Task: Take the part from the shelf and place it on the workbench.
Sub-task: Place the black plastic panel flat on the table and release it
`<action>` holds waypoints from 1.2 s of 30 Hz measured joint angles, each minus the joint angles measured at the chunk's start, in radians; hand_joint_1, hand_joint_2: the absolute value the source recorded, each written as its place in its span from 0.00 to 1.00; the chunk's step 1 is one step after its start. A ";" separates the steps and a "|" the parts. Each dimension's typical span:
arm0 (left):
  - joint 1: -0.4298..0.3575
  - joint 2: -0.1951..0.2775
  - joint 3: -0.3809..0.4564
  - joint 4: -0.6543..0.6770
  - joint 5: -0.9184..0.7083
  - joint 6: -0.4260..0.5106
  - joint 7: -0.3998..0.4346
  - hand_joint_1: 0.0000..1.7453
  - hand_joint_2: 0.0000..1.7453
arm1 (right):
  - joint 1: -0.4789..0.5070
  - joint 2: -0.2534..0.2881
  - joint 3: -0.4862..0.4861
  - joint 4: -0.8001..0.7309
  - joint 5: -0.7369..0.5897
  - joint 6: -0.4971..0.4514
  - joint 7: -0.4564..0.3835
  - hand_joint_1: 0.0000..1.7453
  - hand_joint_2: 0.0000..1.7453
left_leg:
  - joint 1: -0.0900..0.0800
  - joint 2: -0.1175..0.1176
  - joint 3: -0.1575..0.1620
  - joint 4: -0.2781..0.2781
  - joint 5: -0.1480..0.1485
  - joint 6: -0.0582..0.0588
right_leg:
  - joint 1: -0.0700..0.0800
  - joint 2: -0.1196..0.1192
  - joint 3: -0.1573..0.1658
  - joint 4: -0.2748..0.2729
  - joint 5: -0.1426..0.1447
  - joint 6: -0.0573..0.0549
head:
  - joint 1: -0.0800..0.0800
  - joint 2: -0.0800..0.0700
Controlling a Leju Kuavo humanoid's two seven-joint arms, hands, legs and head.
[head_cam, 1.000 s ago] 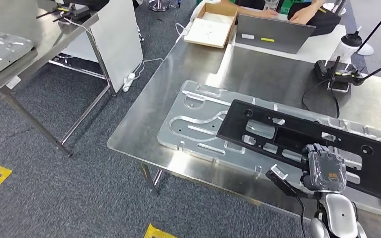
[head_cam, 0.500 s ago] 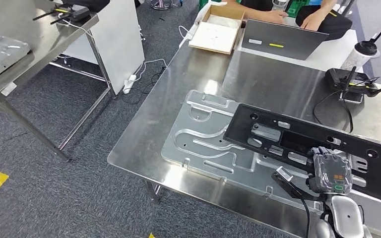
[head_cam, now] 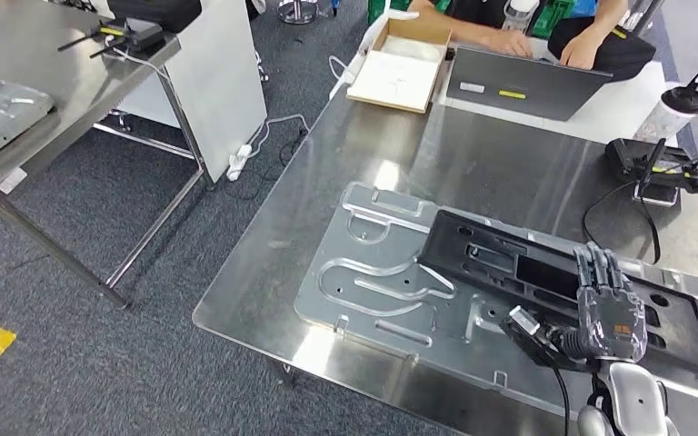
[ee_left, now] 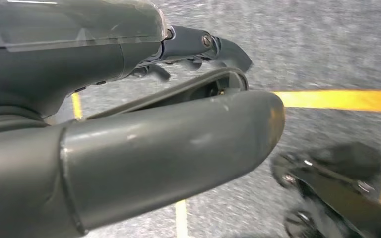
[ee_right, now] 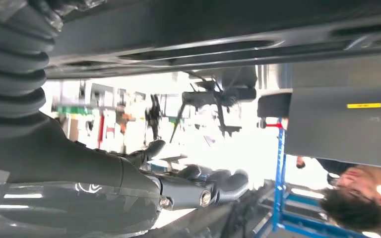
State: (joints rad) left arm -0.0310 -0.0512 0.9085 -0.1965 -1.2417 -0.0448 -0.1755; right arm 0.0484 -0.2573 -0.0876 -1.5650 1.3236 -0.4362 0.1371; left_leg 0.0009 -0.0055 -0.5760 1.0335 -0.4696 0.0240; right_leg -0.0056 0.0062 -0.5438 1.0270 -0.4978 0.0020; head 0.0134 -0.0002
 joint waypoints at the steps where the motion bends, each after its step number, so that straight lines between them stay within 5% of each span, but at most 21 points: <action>1: 0.001 0.000 0.001 0.000 0.003 -0.003 0.001 0.00 0.00 | 0.001 0.000 -0.001 0.000 0.000 0.000 0.000 0.00 0.00 | 0.002 0.001 0.002 -0.004 0.009 0.007 | -0.001 0.000 0.001 0.003 -0.005 0.005 | 0.000 0.000; 3: 0.000 0.000 0.006 0.000 0.010 -0.012 0.001 0.00 0.00 | 0.002 0.000 -0.005 0.000 -0.002 -0.001 -0.002 0.00 0.00 | 0.006 0.004 0.004 -0.015 0.018 0.017 | -0.004 -0.001 -0.016 0.045 -0.041 0.015 | 0.000 0.000; 5: -0.001 0.000 0.013 0.000 0.015 -0.018 0.000 0.00 0.00 | 0.003 -0.001 -0.008 0.002 -0.004 -0.002 -0.003 0.00 0.00 | 0.007 0.006 0.001 -0.019 0.021 0.021 | -0.008 -0.002 -0.067 0.160 -0.108 0.025 | 0.000 0.000; 7: -0.002 0.000 0.018 0.000 0.016 -0.021 -0.001 0.00 0.00 | 0.004 -0.001 -0.010 0.004 -0.004 -0.002 -0.005 0.00 0.00 | 0.007 0.006 -0.003 -0.017 0.021 0.021 | -0.011 -0.002 -0.115 0.263 -0.142 0.032 | 0.000 0.000; 9: -0.002 -0.001 0.020 0.000 0.016 -0.025 -0.001 0.00 0.00 | 0.005 -0.001 -0.012 0.006 -0.004 -0.002 -0.006 0.00 0.00 | 0.007 0.005 -0.003 -0.015 0.021 0.021 | -0.015 -0.003 -0.102 0.234 -0.102 0.035 | 0.000 0.000; 12: -0.004 -0.002 0.021 0.000 0.016 -0.026 -0.003 0.00 0.00 | 0.005 -0.001 -0.016 0.006 -0.004 -0.003 -0.007 0.00 0.00 | 0.005 0.003 -0.005 -0.009 0.022 0.014 | -0.016 -0.002 -0.010 0.041 -0.011 0.030 | 0.000 0.000; 17: -0.003 -0.002 0.024 0.000 0.016 -0.029 -0.009 0.00 0.00 | 0.006 0.000 -0.019 0.006 -0.004 -0.003 -0.013 0.00 0.00 | 0.004 0.001 -0.019 -0.003 0.025 -0.017 | -0.011 -0.002 -0.009 -0.005 0.015 0.000 | 0.000 0.000; 20: -0.003 -0.005 0.025 0.000 0.015 -0.030 -0.010 0.00 0.00 | 0.005 0.000 -0.019 0.006 -0.004 -0.004 -0.015 0.00 0.00 | 0.009 0.001 -0.064 0.114 -0.077 -0.029 | -0.012 -0.008 -0.032 -0.009 0.038 -0.021 | -0.001 0.000; 22: -0.004 -0.005 0.026 0.000 0.015 -0.031 -0.010 0.00 0.00 | 0.006 0.001 -0.019 0.006 -0.004 -0.004 -0.015 0.00 0.00 | 0.009 0.002 -0.100 0.241 -0.150 -0.033 | -0.008 -0.010 -0.057 -0.004 0.053 -0.024 | -0.001 0.000; 23: -0.004 -0.005 0.026 0.000 0.015 -0.031 -0.010 0.00 0.00 | 0.006 0.002 -0.019 0.006 -0.004 -0.004 -0.015 0.00 0.00 | 0.009 0.002 -0.100 0.272 -0.163 -0.033 | -0.007 -0.011 -0.070 -0.001 0.060 -0.024 | -0.001 0.000; 24: -0.004 -0.005 0.027 0.000 0.015 -0.031 -0.010 0.00 0.00 | 0.006 0.003 -0.019 0.006 -0.003 -0.004 -0.016 0.00 0.00 | 0.009 0.002 -0.076 0.255 -0.155 -0.031 | -0.005 -0.011 -0.081 0.001 0.068 -0.023 | -0.001 0.000; 28: -0.010 -0.004 0.027 0.000 0.015 -0.031 -0.011 0.00 0.00 | 0.005 0.003 -0.019 0.006 -0.001 -0.004 -0.019 0.00 0.00 | 0.003 0.001 0.101 -0.007 -0.085 -0.010 | -0.002 -0.011 -0.106 0.007 0.097 -0.010 | -0.001 0.000; 32: -0.012 -0.004 0.028 -0.001 0.014 -0.032 -0.011 0.00 0.00 | 0.006 0.005 -0.019 0.006 0.004 -0.004 -0.022 0.00 0.00 | -0.005 0.003 0.101 -0.040 -0.050 0.013 | -0.007 -0.010 -0.110 -0.001 0.120 0.017 | -0.001 0.000; 34: -0.012 -0.005 0.029 0.000 0.013 -0.032 -0.011 0.00 0.00 | 0.008 0.005 -0.019 0.006 0.012 -0.006 -0.022 0.00 0.00 | 0.000 0.009 0.081 -0.051 -0.020 0.027 | -0.009 -0.008 -0.127 0.038 0.061 0.026 | 0.001 0.000; 36: -0.012 -0.006 0.029 0.000 0.013 -0.032 -0.011 0.00 0.00 | 0.010 0.006 -0.019 0.006 0.022 -0.009 -0.023 0.00 0.00 | 0.002 0.013 0.052 -0.053 0.006 0.035 | -0.012 -0.007 -0.155 0.150 -0.049 0.032 | 0.002 0.000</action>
State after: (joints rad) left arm -0.0430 -0.0569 0.9378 -0.1968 -1.2291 -0.0768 -0.1862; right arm 0.0580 -0.2517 -0.1064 -1.5595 1.3461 -0.4455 0.1144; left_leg 0.0026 0.0071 -0.5244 0.9801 -0.4636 0.0587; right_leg -0.0179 -0.0009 -0.6991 1.1768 -0.5469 0.0343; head 0.0159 -0.0004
